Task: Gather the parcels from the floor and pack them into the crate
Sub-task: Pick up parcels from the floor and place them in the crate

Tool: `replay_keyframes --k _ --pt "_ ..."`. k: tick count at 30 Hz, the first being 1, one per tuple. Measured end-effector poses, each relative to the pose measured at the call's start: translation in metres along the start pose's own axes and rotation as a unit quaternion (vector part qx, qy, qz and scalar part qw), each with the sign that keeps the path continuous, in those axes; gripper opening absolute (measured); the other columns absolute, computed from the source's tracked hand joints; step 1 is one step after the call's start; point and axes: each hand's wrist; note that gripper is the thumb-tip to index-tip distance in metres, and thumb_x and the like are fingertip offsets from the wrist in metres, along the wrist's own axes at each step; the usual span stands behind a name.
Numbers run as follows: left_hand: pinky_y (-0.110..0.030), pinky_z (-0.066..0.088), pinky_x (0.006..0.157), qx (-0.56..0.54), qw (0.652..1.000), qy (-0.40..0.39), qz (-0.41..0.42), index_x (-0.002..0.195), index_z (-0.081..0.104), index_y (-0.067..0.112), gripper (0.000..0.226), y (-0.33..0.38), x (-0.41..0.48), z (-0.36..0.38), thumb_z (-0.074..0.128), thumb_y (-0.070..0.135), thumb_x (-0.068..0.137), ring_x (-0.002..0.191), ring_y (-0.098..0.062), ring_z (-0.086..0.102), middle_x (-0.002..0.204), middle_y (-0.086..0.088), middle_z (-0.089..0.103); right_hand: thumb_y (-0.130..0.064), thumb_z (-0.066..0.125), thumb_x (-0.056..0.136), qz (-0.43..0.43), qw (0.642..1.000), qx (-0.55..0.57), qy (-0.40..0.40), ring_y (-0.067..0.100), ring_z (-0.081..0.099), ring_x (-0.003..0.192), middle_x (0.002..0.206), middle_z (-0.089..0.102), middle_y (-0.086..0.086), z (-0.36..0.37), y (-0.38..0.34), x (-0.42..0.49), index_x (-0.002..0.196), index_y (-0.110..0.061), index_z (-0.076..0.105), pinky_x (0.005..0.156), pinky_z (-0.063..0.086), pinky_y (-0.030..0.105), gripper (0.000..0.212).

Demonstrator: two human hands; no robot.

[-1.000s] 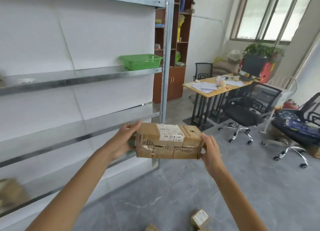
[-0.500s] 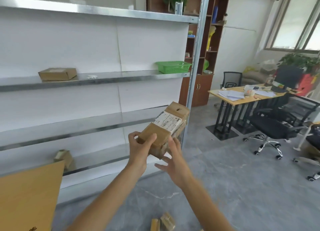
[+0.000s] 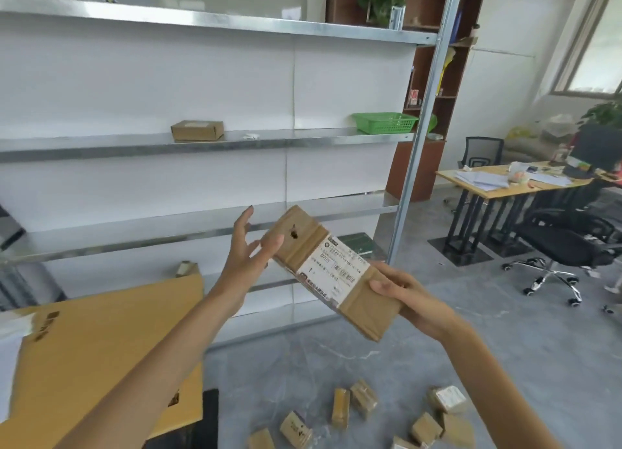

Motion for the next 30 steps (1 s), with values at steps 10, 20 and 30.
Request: replay_keyframes --k 10,20,30 --pt "-0.043 0.054 0.083 -0.125 0.986 0.078 -0.08 0.116 0.057 0.028 0.042 -0.015 -0.115 -0.089 0.068 0.041 0.078 0.095 -0.017 0.066 0.108 -0.001 0.066 -0.059 0.057 0.071 -0.005 0.994 0.063 0.092 0.015 0.057 0.112 0.124 0.056 -0.001 0.112 0.008 -0.045 0.119 -0.035 0.053 0.092 0.051 0.04 0.054" --pt "-0.042 0.056 0.078 -0.098 0.976 0.147 -0.129 0.124 0.045 0.022 0.06 -0.001 -0.254 -0.138 0.066 0.044 0.073 0.103 -0.017 0.061 0.113 -0.002 0.06 -0.04 0.057 0.09 -0.007 0.997 0.064 0.045 0.01 0.062 0.103 0.116 0.062 -0.006 0.2 0.03 -0.096 0.123 -0.034 0.048 0.087 0.056 0.039 0.035" --pt "-0.058 0.047 0.095 -0.093 0.955 0.212 -0.186 0.128 0.043 0.015 0.05 0.012 -0.375 -0.214 0.062 0.035 0.087 0.119 -0.027 0.054 0.13 -0.014 0.054 -0.05 0.06 0.078 0.034 0.997 0.045 -0.044 0.016 0.059 0.113 0.125 0.06 0.002 0.3 0.04 -0.145 0.131 -0.022 0.049 0.087 0.056 0.042 0.061"
Point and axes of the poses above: each hand's wrist, its own x-axis towards the middle knuckle, its own z-axis out of the palm, y = z × x
